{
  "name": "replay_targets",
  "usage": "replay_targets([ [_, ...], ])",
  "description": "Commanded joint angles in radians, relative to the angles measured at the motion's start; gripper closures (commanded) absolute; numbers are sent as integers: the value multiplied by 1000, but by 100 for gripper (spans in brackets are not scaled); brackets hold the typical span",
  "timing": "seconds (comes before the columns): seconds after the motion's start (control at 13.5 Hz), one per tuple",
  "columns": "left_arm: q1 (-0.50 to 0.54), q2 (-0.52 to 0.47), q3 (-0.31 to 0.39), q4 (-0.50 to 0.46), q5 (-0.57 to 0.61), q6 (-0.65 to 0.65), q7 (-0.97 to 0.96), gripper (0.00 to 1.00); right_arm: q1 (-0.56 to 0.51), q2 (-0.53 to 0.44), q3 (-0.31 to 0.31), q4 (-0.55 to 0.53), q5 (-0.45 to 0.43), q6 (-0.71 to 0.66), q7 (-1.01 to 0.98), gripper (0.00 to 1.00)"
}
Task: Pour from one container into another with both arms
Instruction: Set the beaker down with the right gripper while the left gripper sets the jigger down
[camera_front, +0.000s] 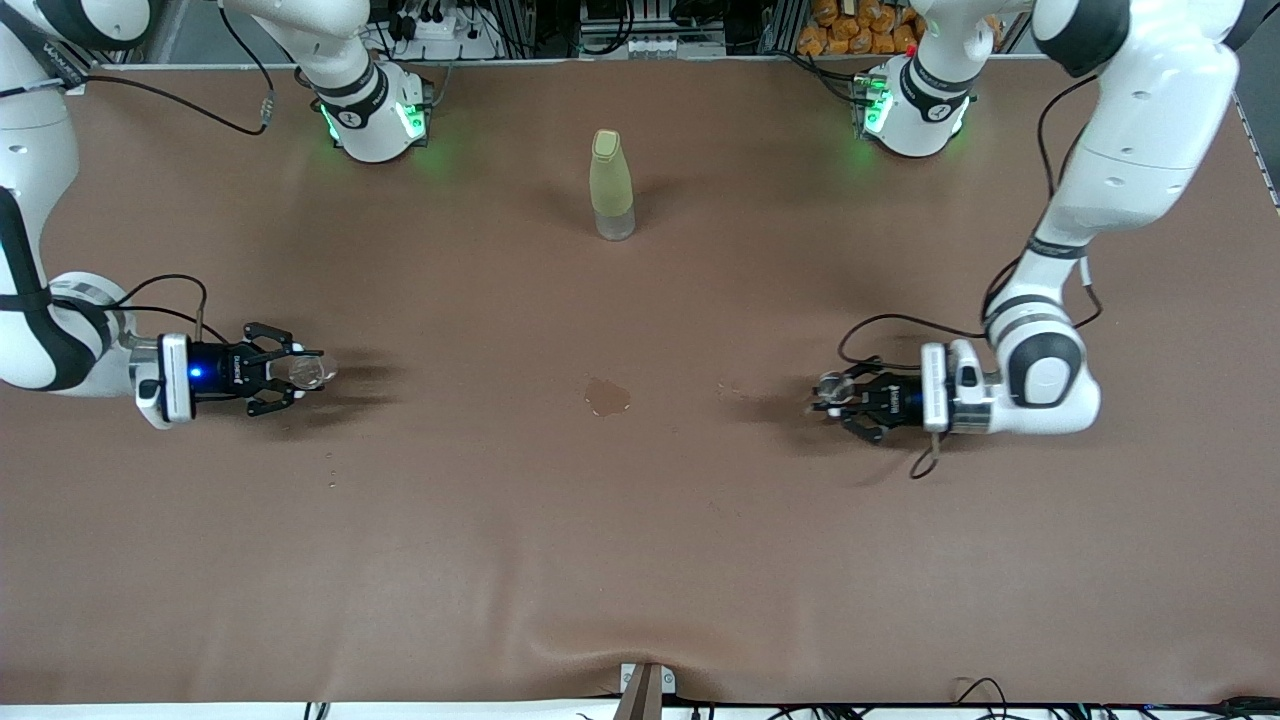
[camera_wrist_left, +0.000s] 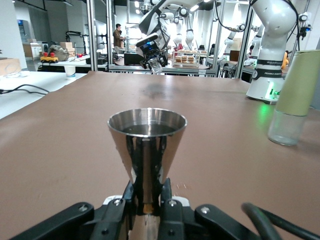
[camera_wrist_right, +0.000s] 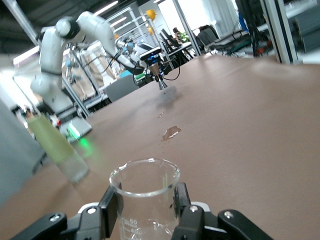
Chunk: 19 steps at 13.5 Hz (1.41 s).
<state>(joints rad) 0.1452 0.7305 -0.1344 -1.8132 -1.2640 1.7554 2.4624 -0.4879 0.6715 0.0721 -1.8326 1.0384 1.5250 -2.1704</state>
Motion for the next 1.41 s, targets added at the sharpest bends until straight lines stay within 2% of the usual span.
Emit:
replay_targets([
  [0.0, 107, -43, -10, -60, 78, -34, -10, 100, -61, 42, 0, 41, -47, -9, -184, 86],
  [0.22, 226, -43, -10, -63, 149, -51, -10, 100, -142, 95, -6, 91, -118, -12, -296, 85],
  [0.37, 279, -45, -8, -63, 185, -51, -7, 100, -176, 152, -5, 110, -126, -22, -376, 84],
  [0.67, 367, -8, -5, -57, 202, -51, 10, 100, -155, 249, 0, 135, -118, -75, -401, 81],
  [0.82, 382, 6, -4, -52, 209, -53, 23, 100, -146, 254, 0, 136, -116, -72, -401, 81],
  [0.89, 386, 9, -4, -52, 228, -53, 33, 100, -146, 254, 0, 136, -115, -71, -398, 78],
  [1.11, 405, 39, -5, -51, 232, -53, 38, 100, -141, 260, -2, 138, -121, -63, -391, 45],
  [1.26, 404, 40, -4, -51, 232, -53, 38, 100, -138, 260, 0, 136, -123, -71, -381, 20],
  [1.34, 404, 41, -4, -51, 233, -53, 38, 97, -139, 258, 0, 136, -121, -72, -362, 13],
])
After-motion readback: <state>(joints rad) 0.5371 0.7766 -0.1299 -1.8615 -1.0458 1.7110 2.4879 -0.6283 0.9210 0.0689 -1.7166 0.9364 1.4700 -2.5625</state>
